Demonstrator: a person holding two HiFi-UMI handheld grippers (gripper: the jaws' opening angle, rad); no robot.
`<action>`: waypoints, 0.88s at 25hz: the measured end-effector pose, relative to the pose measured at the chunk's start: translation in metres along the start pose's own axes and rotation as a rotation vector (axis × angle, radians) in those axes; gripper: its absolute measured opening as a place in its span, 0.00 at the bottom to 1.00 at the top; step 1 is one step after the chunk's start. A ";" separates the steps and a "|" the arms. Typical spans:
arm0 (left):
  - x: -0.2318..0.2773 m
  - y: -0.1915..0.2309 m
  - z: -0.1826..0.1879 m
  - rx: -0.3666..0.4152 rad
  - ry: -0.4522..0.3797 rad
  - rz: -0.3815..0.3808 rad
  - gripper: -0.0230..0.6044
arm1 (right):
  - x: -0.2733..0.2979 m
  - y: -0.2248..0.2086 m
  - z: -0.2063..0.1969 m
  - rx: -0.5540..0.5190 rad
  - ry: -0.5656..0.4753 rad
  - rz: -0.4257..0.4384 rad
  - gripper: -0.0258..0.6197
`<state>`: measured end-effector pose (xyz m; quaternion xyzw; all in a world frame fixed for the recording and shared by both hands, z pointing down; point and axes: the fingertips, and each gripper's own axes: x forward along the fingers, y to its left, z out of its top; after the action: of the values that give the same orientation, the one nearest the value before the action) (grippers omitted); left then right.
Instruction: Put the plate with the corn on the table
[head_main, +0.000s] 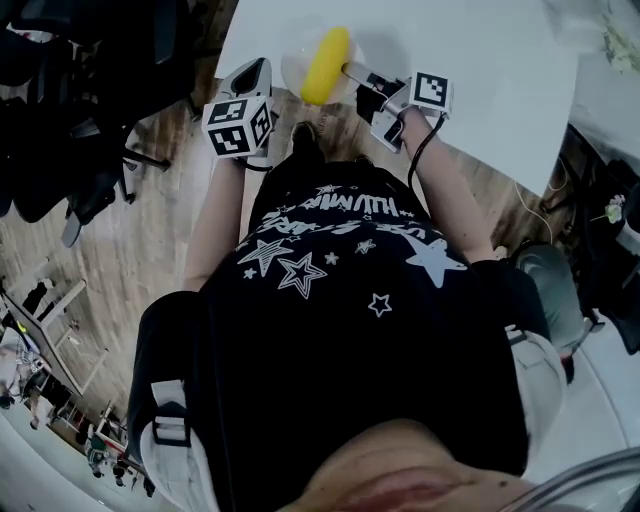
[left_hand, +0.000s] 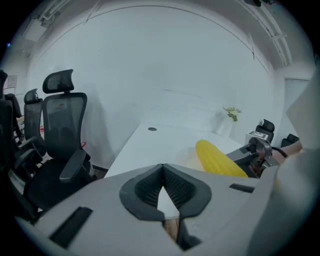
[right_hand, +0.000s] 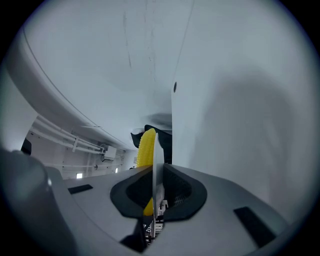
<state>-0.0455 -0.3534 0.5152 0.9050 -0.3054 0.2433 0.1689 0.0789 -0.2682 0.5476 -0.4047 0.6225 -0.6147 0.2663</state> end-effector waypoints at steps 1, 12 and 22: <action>0.007 0.014 0.001 0.003 0.007 -0.012 0.04 | 0.013 -0.002 0.002 -0.002 -0.004 -0.009 0.09; 0.038 0.055 0.000 0.040 0.052 -0.097 0.04 | 0.046 -0.023 0.006 -0.002 -0.056 -0.072 0.09; 0.046 0.049 -0.009 0.070 0.097 -0.158 0.04 | 0.045 -0.036 0.010 0.033 -0.135 -0.080 0.09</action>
<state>-0.0479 -0.4082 0.5554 0.9187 -0.2160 0.2834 0.1705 0.0701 -0.3080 0.5888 -0.4651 0.5763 -0.6065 0.2895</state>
